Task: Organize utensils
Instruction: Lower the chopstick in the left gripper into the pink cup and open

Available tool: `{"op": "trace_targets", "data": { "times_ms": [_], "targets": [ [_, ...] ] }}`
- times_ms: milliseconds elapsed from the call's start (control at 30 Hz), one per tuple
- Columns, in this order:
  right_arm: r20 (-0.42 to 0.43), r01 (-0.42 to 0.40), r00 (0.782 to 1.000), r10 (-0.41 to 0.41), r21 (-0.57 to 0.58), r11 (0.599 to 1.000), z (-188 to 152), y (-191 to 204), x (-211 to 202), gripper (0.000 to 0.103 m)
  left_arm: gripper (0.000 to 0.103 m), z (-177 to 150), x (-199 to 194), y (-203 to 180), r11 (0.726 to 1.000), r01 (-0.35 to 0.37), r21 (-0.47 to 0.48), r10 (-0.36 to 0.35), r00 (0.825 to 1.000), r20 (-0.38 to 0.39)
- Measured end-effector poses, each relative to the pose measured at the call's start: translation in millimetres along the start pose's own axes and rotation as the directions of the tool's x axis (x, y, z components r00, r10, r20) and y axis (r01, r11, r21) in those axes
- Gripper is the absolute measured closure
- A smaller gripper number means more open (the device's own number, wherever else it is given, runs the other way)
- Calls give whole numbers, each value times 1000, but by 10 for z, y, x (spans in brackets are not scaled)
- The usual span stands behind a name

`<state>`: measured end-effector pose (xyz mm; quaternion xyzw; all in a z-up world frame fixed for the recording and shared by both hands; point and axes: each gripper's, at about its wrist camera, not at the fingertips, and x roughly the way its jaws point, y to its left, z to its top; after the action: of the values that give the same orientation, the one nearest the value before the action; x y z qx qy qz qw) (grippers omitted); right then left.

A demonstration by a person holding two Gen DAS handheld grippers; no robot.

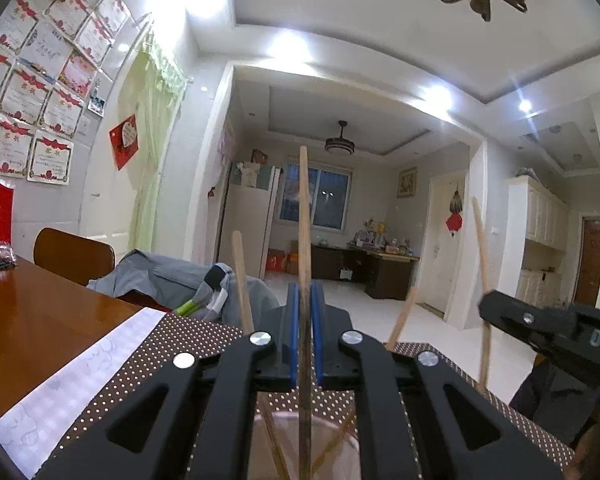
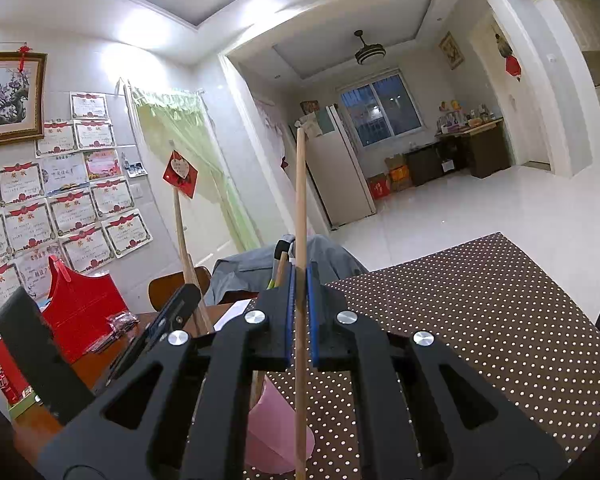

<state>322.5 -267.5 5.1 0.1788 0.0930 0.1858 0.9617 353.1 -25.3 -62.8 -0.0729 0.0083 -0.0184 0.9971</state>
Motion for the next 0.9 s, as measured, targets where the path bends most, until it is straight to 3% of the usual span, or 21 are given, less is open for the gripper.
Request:
{"op": "trace_targets", "data": {
  "times_ms": [500, 567, 600, 900],
  "targets": [
    [-19, -14, 1000, 14, -6, 1000, -41, 55, 36, 97, 96, -26, -107, -72, 999, 9, 39, -7, 998, -59],
    [-19, -15, 1000, 15, -7, 1000, -39, 63, 38, 97, 90, -28, -108, -76, 999, 7, 42, -5, 998, -65],
    [-18, -15, 1000, 15, -7, 1000, -39, 66, 38, 97, 81, -29, -110, -75, 999, 5, 43, -2, 997, -72],
    [-19, -18, 1000, 18, -23, 1000, -76, 119, 44, 97, 79, -12, -121, -23, 999, 17, 34, -12, 988, -151]
  ]
}}
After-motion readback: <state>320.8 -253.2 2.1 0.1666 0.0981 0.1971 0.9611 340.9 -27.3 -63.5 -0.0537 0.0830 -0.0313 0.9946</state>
